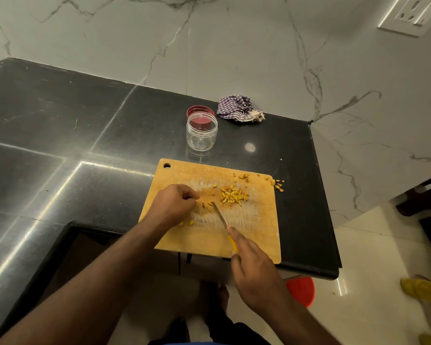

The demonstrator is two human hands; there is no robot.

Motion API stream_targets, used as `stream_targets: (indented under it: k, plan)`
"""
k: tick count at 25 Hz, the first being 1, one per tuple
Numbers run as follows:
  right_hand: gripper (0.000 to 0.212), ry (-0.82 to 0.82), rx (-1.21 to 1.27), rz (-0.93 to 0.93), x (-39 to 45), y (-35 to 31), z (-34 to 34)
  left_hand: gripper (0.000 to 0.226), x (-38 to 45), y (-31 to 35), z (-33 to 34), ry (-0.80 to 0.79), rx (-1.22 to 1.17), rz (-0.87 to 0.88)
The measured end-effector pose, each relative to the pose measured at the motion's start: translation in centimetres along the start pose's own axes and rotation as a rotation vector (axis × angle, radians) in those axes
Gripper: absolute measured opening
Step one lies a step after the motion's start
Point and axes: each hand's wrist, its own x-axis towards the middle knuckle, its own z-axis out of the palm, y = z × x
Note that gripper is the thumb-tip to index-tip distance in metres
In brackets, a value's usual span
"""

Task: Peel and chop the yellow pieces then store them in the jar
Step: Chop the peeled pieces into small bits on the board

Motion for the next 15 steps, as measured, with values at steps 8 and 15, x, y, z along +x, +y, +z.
stream_targets:
  k: [8, 15]
  plan:
    - [0.053, 0.093, 0.005, 0.078, 0.7, 1.3, -0.3, 0.013, -0.8, -1.7, -2.3, 0.056, -0.048, -0.023]
    - [0.051, 0.076, 0.009, 0.067, 0.5, 2.0, 0.0, 0.016, -0.9, -1.8, -2.8, 0.002, -0.004, -0.020]
